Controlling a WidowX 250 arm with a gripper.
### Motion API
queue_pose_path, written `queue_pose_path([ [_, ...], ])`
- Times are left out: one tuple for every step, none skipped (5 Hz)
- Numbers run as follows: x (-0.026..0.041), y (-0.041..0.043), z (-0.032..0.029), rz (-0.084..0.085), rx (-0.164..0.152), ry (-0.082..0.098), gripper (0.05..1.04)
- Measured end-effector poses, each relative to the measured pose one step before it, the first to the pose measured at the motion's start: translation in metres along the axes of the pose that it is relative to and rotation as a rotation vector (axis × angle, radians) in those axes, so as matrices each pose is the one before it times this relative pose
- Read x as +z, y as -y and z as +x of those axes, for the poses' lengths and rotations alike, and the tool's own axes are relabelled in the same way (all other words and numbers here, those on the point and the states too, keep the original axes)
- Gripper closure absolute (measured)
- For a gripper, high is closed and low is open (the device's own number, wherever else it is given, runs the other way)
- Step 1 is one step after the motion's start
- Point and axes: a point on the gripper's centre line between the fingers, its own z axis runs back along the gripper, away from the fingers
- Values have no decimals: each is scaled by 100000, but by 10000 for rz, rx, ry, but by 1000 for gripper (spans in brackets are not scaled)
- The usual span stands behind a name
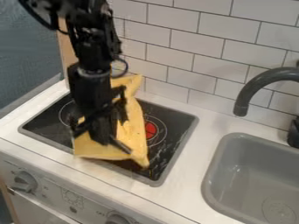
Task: Fold cloth from the bottom right to the top left
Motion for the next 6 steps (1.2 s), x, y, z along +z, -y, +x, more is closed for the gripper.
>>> queue_pose_path([
  [990, 1787, 1860, -481, 888, -79, 1032],
  [1122, 2002, 2132, -548, 951, 199, 1032],
  [-106, 1591, 1766, -200, 971, 119, 1032],
  [-1009, 1662, 1035, -16, 671, 256, 1032],
  [-2078, 958, 1168, 299, 588, 88, 1032],
  [-2222, 1148, 899, 249, 373, 62, 1032],
])
